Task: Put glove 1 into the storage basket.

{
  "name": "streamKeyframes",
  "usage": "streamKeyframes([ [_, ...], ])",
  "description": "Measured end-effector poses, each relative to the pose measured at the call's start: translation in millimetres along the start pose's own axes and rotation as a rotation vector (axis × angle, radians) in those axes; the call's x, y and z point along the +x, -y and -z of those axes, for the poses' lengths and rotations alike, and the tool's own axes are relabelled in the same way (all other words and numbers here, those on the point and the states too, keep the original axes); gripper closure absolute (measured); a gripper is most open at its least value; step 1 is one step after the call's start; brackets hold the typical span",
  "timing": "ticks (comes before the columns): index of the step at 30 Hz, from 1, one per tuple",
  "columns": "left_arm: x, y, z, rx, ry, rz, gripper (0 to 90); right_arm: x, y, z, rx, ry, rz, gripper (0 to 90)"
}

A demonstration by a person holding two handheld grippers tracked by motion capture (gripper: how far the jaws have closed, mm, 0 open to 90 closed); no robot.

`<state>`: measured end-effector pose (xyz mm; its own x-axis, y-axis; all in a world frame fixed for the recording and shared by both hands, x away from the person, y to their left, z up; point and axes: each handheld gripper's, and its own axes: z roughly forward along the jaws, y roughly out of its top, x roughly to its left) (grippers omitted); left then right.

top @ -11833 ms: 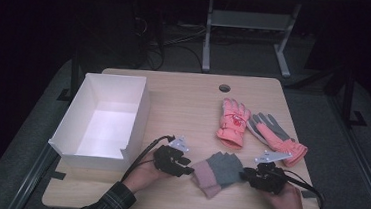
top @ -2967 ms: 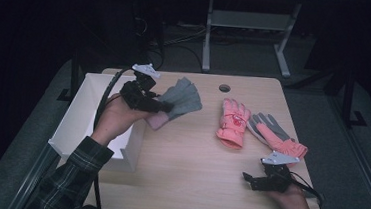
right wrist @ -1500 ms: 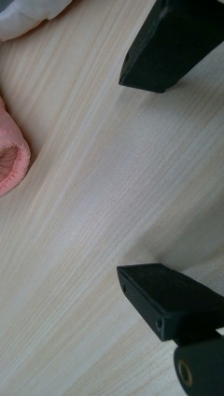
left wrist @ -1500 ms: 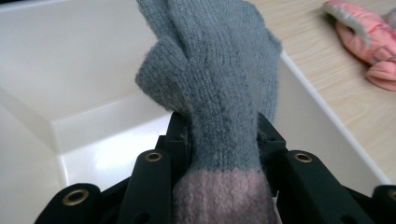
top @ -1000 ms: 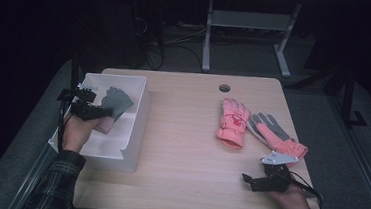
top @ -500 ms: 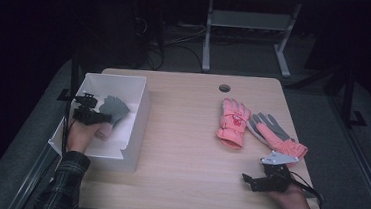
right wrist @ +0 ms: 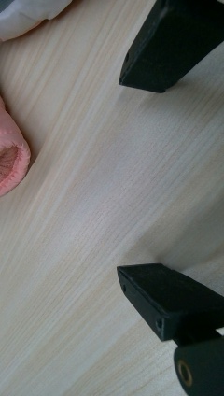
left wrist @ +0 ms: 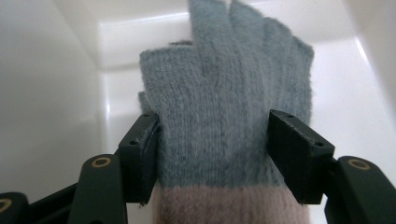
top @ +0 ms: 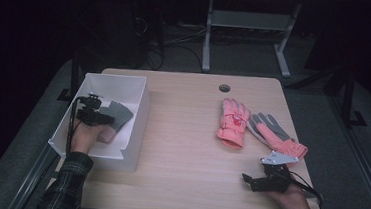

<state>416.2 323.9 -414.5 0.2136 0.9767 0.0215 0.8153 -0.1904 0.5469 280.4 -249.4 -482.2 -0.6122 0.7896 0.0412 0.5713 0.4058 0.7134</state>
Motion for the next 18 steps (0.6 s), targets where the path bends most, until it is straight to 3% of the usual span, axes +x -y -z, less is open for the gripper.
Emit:
streamKeyframes([
  [6, -1.3, -3.4, 7.9, -0.017, 0.011, 0.009, 34.2, 0.0, 0.0, 0.0, 0.0, 0.0, 0.0, 7.4],
  [13, -5.6, -10.4, 17.4, -0.049, -0.032, -0.001, 28.1, 0.0, 0.0, 0.0, 0.0, 0.0, 0.0, 7.4],
  [18, -4.8, -13.8, 26.1, -0.094, 0.029, 0.008, 27.9, 0.0, 0.0, 0.0, 0.0, 0.0, 0.0, 7.4],
])
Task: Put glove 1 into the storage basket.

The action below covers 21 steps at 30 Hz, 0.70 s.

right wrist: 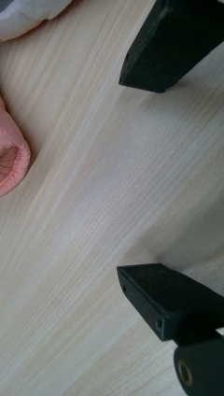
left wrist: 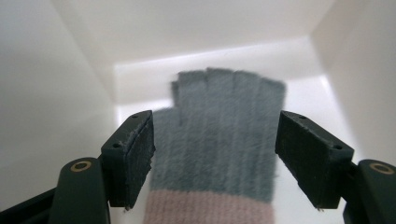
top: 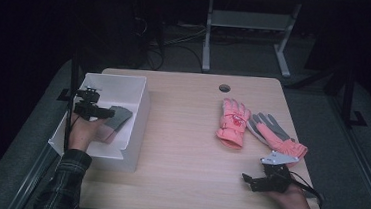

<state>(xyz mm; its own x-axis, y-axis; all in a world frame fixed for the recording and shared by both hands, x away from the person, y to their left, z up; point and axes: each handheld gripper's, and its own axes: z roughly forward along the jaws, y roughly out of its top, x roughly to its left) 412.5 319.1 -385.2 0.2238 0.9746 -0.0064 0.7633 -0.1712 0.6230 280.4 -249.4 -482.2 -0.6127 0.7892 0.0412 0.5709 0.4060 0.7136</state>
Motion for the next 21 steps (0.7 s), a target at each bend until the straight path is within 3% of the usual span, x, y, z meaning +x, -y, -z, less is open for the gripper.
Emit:
streamKeyframes([
  [9, -9.8, -10.2, 24.5, -0.093, 0.143, -0.045, 27.1, 0.0, 0.0, 0.0, 0.0, 0.0, 0.0, 7.4],
  [15, -24.5, -24.3, 42.4, -0.113, 0.239, -0.118, 20.7, 0.0, 0.0, 0.0, 0.0, 0.0, 0.0, 7.4],
  [21, -42.3, -37.4, 59.9, -0.147, 0.296, -0.187, 19.0, 0.0, 0.0, 0.0, 0.0, 0.0, 0.0, 7.4],
])
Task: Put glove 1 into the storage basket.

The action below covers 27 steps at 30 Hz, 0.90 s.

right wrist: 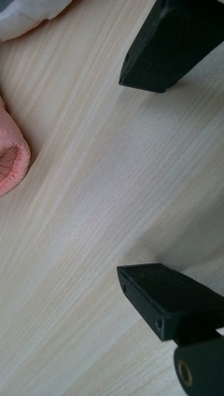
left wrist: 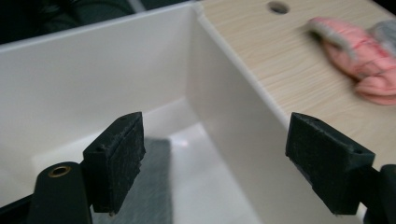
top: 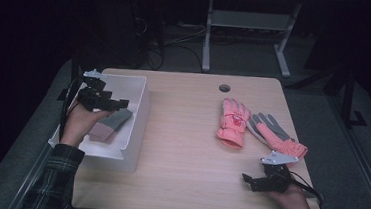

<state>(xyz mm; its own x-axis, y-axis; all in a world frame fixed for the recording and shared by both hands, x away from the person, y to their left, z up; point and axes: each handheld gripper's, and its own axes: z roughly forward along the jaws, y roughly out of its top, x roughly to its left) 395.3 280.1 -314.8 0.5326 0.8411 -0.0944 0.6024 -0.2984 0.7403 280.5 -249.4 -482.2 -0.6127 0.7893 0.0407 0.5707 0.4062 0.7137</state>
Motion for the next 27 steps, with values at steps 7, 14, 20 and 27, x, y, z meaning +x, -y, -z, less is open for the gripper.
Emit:
streamKeyframes([
  [7, -30.7, -16.4, 3.1, -0.017, 0.081, -0.077, 17.2, 0.0, 0.0, 0.0, 0.0, 0.0, 0.0, 7.4],
  [14, -68.7, -25.1, -1.3, -0.031, 0.176, -0.142, 17.0, 0.1, 0.0, 0.0, 0.0, 0.0, -0.001, 7.4],
  [20, -100.2, -27.3, -11.7, -0.028, 0.24, -0.186, 17.0, 0.1, -0.1, 0.0, 0.0, 0.0, -0.001, 7.4],
  [27, -129.2, -22.5, -27.9, -0.004, 0.292, -0.233, 17.1, 0.1, 0.0, 0.0, 0.0, 0.0, -0.002, 7.4],
])
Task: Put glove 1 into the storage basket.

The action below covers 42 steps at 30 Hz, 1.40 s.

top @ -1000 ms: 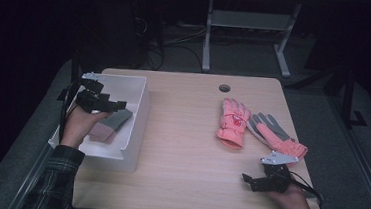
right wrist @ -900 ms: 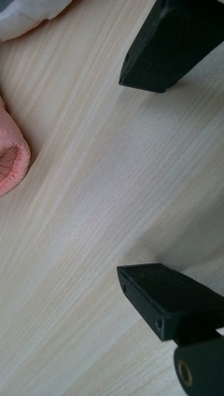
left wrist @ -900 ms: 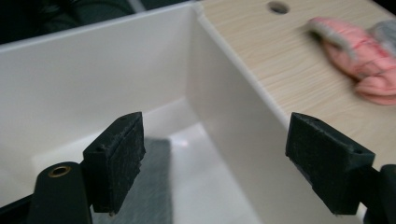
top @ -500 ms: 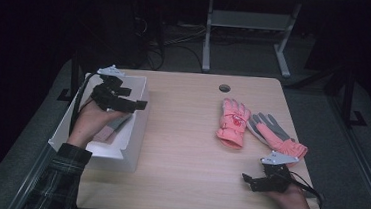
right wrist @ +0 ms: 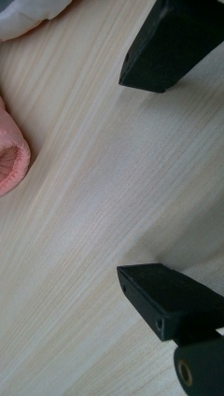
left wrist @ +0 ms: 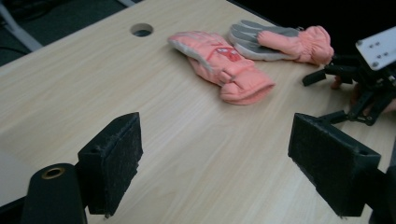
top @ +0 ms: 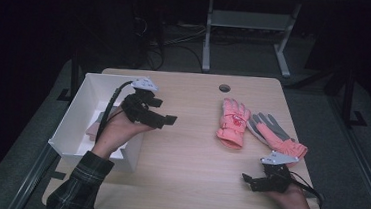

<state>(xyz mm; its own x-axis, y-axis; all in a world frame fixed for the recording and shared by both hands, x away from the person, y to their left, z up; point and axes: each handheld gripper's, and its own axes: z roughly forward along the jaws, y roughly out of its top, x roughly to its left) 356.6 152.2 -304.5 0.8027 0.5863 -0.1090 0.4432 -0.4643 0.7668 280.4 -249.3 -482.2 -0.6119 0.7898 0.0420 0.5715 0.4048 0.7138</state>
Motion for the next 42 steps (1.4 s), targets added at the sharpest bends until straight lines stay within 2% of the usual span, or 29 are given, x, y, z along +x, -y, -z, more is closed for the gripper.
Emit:
streamKeyframes([
  [4, -14.9, 2.6, -13.0, 0.0, 0.02, -0.024, 17.1, 0.0, 0.0, 0.0, 0.0, 0.0, 0.0, 7.5],
  [9, -31.8, 10.4, -32.4, 0.029, 0.045, -0.066, 17.1, 0.0, 0.0, 0.0, 0.0, 0.0, 0.0, 7.4],
  [15, -50.1, 26.6, -52.9, 0.051, 0.058, -0.105, 17.1, 0.0, 0.0, 0.0, 0.0, 0.0, 0.001, 7.4],
  [16, -53.2, 30.1, -56.1, 0.047, 0.06, -0.097, 17.1, 0.0, -0.1, 0.1, 0.0, -0.001, 0.001, 7.4],
  [20, -62.3, 43.9, -66.6, 0.061, 0.065, -0.115, 17.1, -0.6, -0.3, -0.2, 0.0, -0.006, 0.006, 7.4],
  [23, -66.1, 56.1, -72.7, 0.072, 0.061, -0.133, 17.1, -0.6, -0.2, -0.2, 0.0, -0.006, 0.006, 7.5],
  [27, -68.0, 72.6, -80.2, 0.078, 0.066, -0.134, 17.1, -0.6, -0.2, -0.3, 0.0, -0.006, 0.007, 7.3],
  [34, -67.4, 96.5, -88.3, 0.092, 0.041, -0.154, 16.9, -0.6, -0.3, -0.4, 0.002, -0.008, 0.008, 6.8],
  [36, -67.4, 103.1, -91.0, 0.097, 0.037, -0.148, 16.9, -0.6, -0.3, -0.4, 0.002, -0.008, 0.008, 6.8],
  [40, -67.4, 115.9, -97.6, 0.118, 0.012, -0.175, 16.9, -0.5, -0.3, -0.3, 0.002, -0.009, 0.009, 7.0],
  [42, -66.3, 121.1, -100.5, 0.125, 0.02, -0.167, 16.8, -0.7, -0.9, 0.5, 0.009, -0.011, 0.009, 9.0],
])
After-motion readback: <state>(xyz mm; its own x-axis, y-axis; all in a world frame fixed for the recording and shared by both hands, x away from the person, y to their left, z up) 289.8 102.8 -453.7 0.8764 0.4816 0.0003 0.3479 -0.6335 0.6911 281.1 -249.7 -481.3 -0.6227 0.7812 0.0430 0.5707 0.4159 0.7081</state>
